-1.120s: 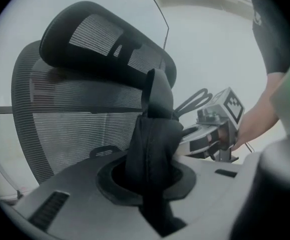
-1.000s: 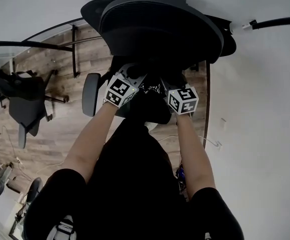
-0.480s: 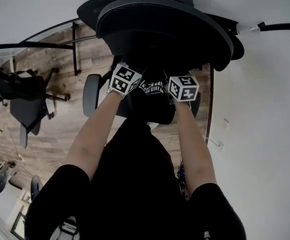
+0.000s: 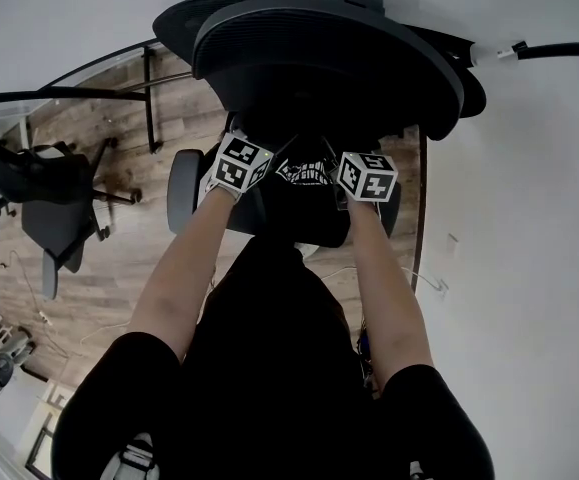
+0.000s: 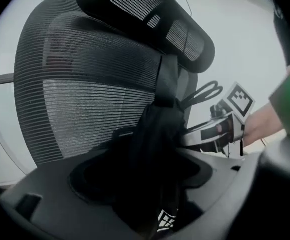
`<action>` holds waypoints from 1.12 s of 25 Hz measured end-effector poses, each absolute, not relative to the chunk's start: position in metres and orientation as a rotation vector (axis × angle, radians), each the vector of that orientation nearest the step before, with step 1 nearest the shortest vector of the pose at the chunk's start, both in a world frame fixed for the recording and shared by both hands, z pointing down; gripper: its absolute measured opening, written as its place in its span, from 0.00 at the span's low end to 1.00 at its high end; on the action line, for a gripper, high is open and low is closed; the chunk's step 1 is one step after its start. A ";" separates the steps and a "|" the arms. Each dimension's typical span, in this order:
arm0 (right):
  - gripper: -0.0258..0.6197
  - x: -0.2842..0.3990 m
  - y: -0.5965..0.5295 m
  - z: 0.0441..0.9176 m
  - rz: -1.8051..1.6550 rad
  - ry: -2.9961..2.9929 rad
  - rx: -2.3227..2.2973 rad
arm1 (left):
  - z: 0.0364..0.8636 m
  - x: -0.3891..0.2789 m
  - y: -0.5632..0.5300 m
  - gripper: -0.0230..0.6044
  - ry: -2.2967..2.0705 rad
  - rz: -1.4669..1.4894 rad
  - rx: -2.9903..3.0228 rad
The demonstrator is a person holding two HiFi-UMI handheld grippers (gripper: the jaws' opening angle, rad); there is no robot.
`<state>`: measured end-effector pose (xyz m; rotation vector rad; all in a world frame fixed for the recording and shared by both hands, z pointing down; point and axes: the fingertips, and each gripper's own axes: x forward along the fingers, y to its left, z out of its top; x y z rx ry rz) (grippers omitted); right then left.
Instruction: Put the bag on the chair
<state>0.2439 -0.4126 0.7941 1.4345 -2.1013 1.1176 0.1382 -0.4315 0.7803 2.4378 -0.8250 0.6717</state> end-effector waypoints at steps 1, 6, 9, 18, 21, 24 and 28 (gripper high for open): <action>0.53 0.244 -0.412 0.793 1.115 -2.104 1.434 | 0.781 0.137 -0.430 0.58 -0.823 0.678 2.440; 0.54 0.241 -0.399 0.783 1.106 -2.125 1.432 | 0.767 0.126 -0.426 0.60 -0.874 0.651 2.444; 0.54 0.240 -0.391 0.772 1.117 -2.146 1.440 | 0.749 0.121 -0.422 0.60 -0.901 0.616 2.445; 0.53 0.234 -0.352 0.704 1.015 -2.251 1.450 | 0.663 0.114 -0.387 0.60 -0.984 0.561 2.555; 0.51 0.231 -0.333 0.675 0.931 -2.303 1.448 | 0.629 0.113 -0.364 0.60 -1.001 0.526 2.606; 0.50 0.228 -0.316 0.643 0.836 -2.350 1.426 | 0.596 0.113 -0.344 0.60 -1.026 0.477 2.632; 0.49 0.220 -0.290 0.592 0.711 -2.434 1.386 | 0.548 0.113 -0.317 0.60 -1.057 0.408 2.673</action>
